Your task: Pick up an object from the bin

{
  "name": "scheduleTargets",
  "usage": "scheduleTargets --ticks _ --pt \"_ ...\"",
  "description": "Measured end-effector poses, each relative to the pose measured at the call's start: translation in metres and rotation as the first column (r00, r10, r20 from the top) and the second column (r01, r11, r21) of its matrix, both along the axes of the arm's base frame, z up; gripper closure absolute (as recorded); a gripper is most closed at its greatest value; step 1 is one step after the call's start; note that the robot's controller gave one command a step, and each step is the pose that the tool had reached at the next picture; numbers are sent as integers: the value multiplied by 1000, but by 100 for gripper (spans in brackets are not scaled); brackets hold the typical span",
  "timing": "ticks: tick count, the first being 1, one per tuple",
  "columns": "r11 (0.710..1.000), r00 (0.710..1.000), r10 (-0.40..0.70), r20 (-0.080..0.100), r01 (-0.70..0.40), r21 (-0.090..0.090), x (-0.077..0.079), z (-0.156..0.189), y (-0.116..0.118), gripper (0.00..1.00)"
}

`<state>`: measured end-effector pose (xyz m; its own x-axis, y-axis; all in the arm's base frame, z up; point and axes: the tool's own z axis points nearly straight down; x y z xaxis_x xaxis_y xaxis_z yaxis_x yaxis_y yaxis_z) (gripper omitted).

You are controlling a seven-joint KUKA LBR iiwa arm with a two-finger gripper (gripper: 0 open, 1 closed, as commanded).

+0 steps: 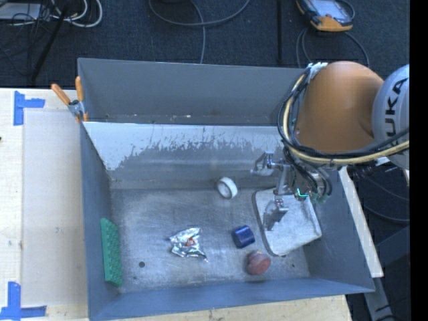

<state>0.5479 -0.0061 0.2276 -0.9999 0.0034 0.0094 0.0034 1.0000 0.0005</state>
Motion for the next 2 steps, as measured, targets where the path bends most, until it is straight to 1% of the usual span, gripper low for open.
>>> scheduleTargets --ticks 1,2 --pt "1000 1000 -32 -2 32 0 -35 -106 30 0" --pt "995 995 -95 12 95 0 -48 -156 84 0"
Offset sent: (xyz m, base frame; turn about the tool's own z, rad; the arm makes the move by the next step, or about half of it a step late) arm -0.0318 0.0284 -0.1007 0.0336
